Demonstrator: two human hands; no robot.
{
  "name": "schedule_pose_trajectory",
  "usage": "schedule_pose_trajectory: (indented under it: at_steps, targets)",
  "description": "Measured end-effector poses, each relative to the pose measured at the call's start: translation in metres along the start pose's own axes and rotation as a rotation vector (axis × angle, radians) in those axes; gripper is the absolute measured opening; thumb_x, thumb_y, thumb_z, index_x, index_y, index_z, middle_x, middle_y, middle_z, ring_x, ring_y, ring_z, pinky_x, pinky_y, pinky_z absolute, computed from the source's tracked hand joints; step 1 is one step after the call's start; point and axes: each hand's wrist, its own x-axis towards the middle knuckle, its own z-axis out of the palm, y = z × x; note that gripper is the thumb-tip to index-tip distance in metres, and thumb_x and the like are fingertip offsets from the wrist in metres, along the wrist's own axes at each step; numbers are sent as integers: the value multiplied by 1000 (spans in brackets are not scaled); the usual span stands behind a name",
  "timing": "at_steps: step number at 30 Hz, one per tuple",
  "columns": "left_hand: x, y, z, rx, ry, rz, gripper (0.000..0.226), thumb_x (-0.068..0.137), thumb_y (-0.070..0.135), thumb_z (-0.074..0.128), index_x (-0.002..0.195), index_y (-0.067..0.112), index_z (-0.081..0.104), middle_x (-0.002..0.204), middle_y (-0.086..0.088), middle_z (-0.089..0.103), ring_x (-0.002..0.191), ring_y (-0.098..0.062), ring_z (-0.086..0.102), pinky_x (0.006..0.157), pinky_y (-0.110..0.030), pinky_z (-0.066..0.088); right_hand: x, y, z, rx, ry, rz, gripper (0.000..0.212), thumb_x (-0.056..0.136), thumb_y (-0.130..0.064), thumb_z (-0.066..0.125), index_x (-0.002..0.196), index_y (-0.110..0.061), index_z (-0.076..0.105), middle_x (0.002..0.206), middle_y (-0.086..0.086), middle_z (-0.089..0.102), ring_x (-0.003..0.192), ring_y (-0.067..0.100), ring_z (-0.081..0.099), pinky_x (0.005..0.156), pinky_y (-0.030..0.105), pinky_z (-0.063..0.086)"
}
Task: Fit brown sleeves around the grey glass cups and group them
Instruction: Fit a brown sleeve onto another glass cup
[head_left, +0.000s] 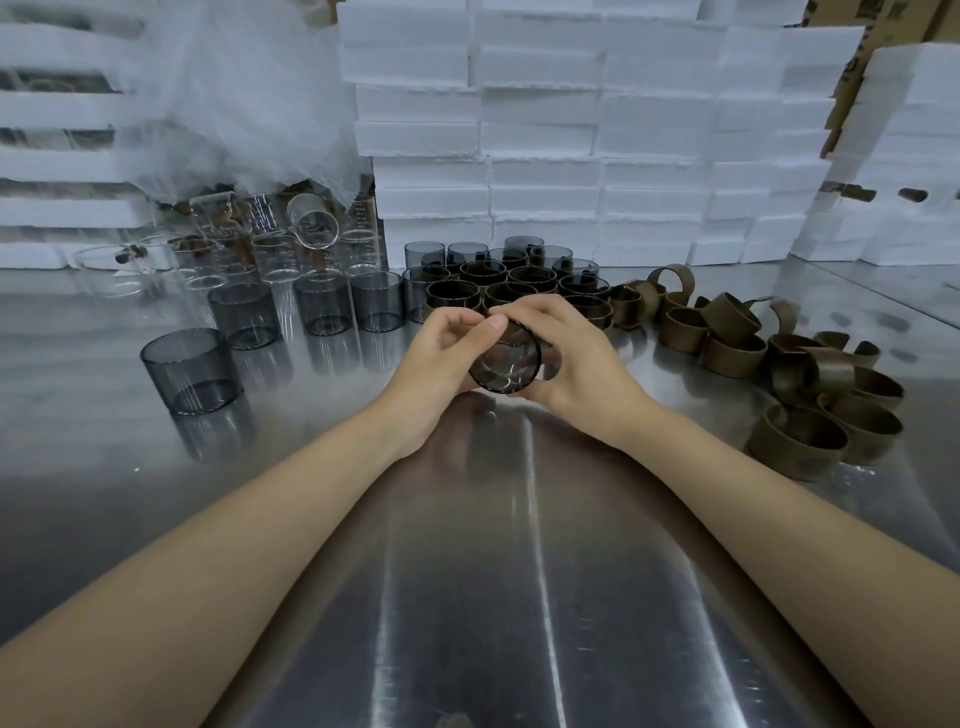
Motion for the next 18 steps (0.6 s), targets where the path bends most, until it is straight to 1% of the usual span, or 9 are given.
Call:
schedule_pose_trajectory:
  at_steps: [2,3,5,7,10,12,14,18]
  targets:
    - [-1,0,1,11,30,-21,43,81,33,72,114,13,52,111,-13,65,98,-21,66,88,-39,53,0,-1,2,-4,-15,-9,56,79,-6,76,131,-11,57,123,6,51,114,16,55,96,39,50]
    - [-2,0,1,14,43,-25,53,75,36,74,117,13,51,116,-15,64,102,-23,66,89,-39,53,1,-2,2,-5,-18,-11,56,80,-6,76,132,-12,57,123,6,50,114,17,55,96,39,50]
    - [-2,1,1,27,56,-20,63,68,39,75,119,14,49,123,-16,62,111,-26,64,88,-35,54,1,-3,3,-16,-21,-11,57,80,-8,76,133,-14,56,124,4,49,114,16,54,96,38,50]
    - [-3,0,2,48,47,-7,66,64,39,76,118,14,49,124,-14,61,114,-23,63,88,-30,54,1,-3,3,-35,-36,-9,59,80,-7,76,134,-16,55,125,4,48,115,16,53,96,37,50]
    - [-4,-1,2,125,12,27,62,62,38,79,112,19,49,116,-7,63,101,-9,65,80,-20,53,1,-3,3,-72,-67,-13,63,79,2,74,136,-16,55,125,5,48,115,17,51,98,30,47]
    - [-4,-3,1,204,8,43,52,69,32,82,108,24,49,115,-4,61,101,-9,63,86,-24,53,0,-5,3,-73,-75,-8,64,77,1,74,136,-15,55,124,5,48,114,15,50,99,20,43]
    - [-4,-3,1,265,13,64,47,74,23,83,106,26,49,118,-4,59,104,-10,61,90,-25,52,0,-7,3,-57,-77,26,67,75,0,76,137,-16,54,123,4,48,113,11,49,95,10,39]
    - [-4,-3,3,338,0,104,54,72,16,85,110,27,49,121,0,56,107,-8,59,91,-20,49,1,-8,3,-10,-68,119,74,70,-6,84,136,-17,55,123,1,48,112,7,47,93,6,36]
